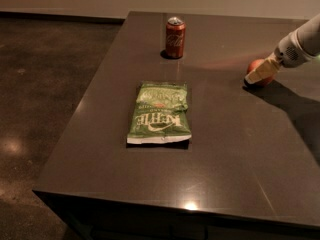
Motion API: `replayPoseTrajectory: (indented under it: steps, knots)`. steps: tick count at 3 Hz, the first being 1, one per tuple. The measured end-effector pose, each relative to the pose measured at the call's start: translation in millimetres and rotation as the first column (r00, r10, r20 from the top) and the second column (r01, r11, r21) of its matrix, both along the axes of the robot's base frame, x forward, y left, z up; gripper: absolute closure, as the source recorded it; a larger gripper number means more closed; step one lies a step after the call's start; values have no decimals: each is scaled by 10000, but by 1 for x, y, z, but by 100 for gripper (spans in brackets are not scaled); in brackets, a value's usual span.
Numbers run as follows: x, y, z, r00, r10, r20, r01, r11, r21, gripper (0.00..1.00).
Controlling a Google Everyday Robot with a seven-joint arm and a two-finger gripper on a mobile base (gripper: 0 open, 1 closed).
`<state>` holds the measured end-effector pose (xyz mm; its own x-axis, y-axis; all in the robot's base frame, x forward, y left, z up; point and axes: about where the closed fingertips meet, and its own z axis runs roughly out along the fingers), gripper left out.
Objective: Move apple near coke can
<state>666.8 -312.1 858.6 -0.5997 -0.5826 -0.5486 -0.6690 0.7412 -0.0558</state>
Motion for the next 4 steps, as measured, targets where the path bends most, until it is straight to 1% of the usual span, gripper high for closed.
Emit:
replayPoseTrajectory:
  steps: [1,2,3,4]
  knots:
    - [6,10,9,9997,210,142,-210,9998,-13,64]
    - [22,30,23,9974,602,386,-600,9982,-59,86]
    - [41,63,34,9910,1222,543,-1220,9925,-71,100]
    - [58,102,39,9790,1950,601,-1950,9808,-65,100]
